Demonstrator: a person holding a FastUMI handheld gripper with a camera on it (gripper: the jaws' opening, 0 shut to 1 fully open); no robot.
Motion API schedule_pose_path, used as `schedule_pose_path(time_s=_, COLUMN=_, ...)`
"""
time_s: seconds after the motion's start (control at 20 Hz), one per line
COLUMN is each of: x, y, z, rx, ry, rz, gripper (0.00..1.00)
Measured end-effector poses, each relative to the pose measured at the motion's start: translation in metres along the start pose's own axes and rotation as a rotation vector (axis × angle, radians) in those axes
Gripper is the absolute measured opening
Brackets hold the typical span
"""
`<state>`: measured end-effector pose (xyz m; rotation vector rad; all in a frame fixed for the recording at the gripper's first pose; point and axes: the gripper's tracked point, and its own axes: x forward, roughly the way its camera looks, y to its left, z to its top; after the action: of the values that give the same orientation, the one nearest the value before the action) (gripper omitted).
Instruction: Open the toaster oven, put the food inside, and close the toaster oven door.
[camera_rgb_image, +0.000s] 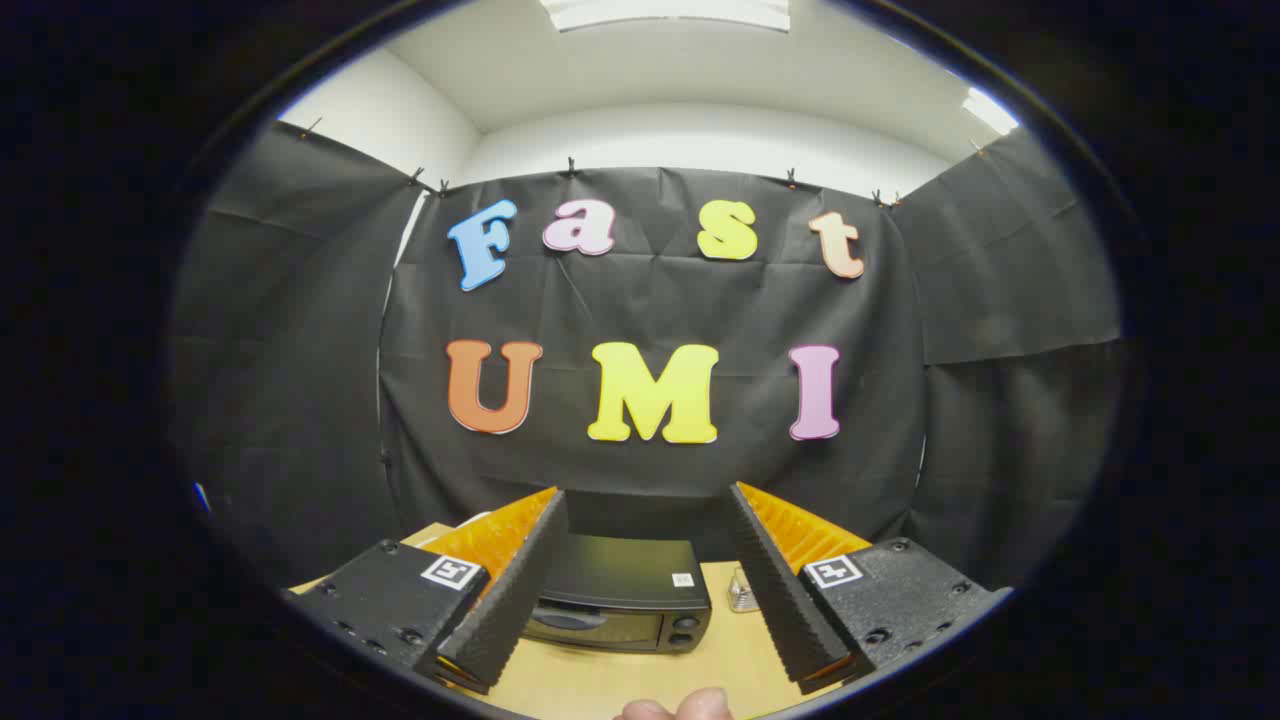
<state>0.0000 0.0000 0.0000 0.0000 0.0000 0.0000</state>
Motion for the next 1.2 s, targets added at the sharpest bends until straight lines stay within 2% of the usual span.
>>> schedule_pose_path(time_s=0.75, x=0.005, y=0.006, z=0.001, rx=0.005, ry=-0.005, rz=0.02, gripper=1.0)
schedule_pose_path(time_s=1.2, x=0.023, y=0.024, z=-0.019, rx=0.055, ry=0.037, rz=0.049, gripper=1.0)
